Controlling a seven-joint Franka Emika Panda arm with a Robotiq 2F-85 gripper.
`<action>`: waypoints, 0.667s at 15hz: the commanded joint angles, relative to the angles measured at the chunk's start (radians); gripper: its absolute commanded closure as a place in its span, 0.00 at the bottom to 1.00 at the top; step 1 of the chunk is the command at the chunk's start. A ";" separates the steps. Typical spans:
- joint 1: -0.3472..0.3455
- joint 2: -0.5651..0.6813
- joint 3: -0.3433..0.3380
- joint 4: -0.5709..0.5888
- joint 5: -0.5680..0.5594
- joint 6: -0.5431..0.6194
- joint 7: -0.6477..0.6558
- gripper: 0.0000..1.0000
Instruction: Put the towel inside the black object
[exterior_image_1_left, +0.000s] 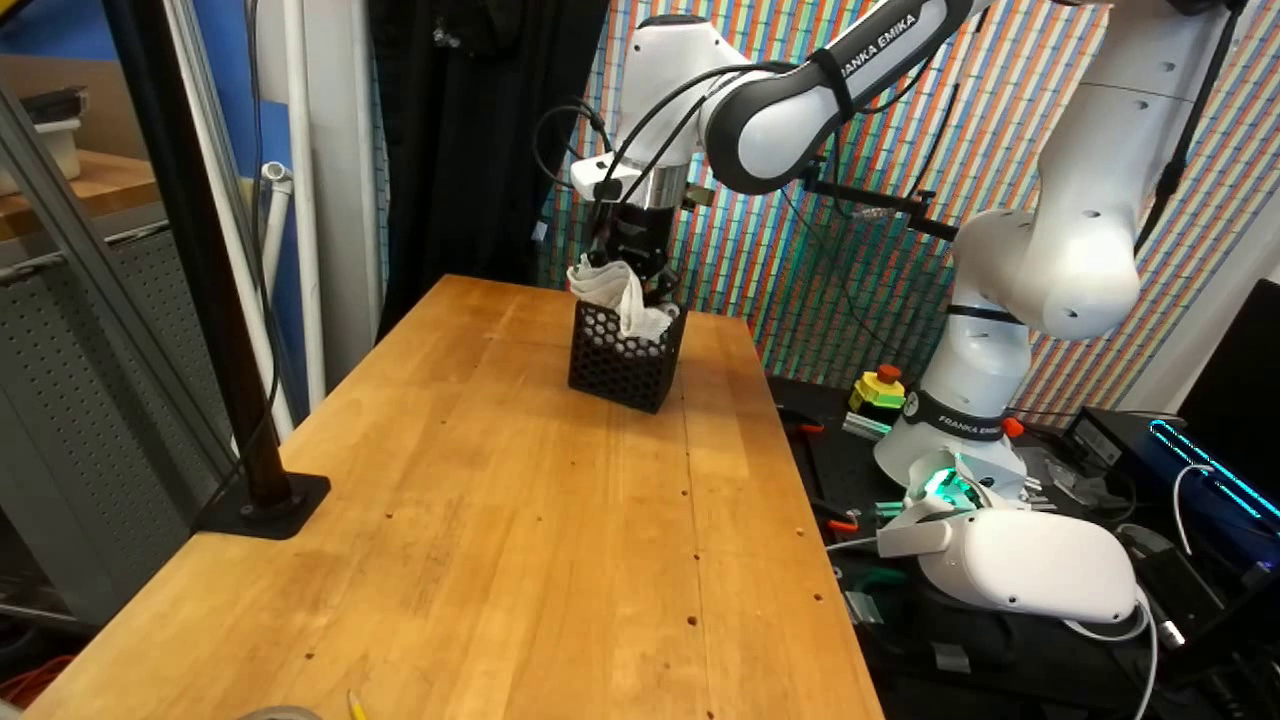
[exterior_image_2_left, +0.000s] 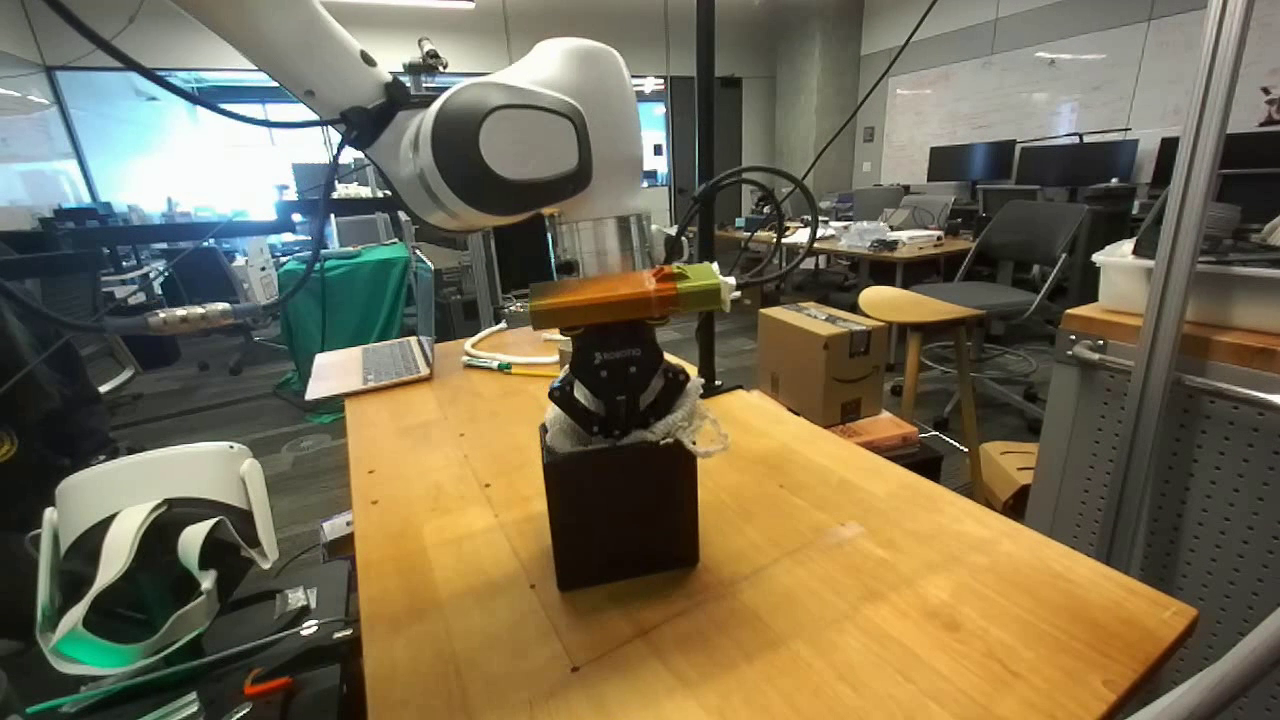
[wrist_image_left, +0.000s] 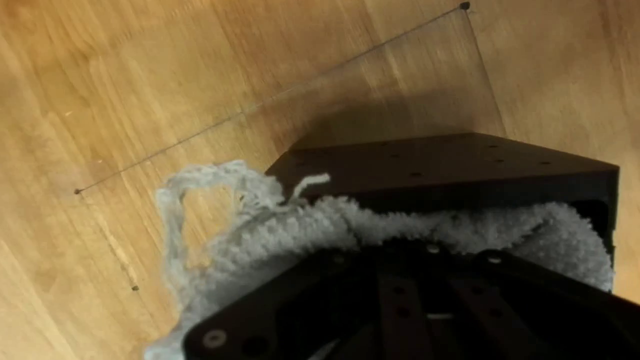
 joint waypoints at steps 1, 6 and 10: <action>-0.034 0.100 -0.019 0.014 0.066 0.079 -0.075 0.97; -0.078 0.181 -0.011 0.045 0.156 0.095 -0.173 0.96; -0.080 0.148 -0.007 0.057 0.120 0.085 -0.157 0.96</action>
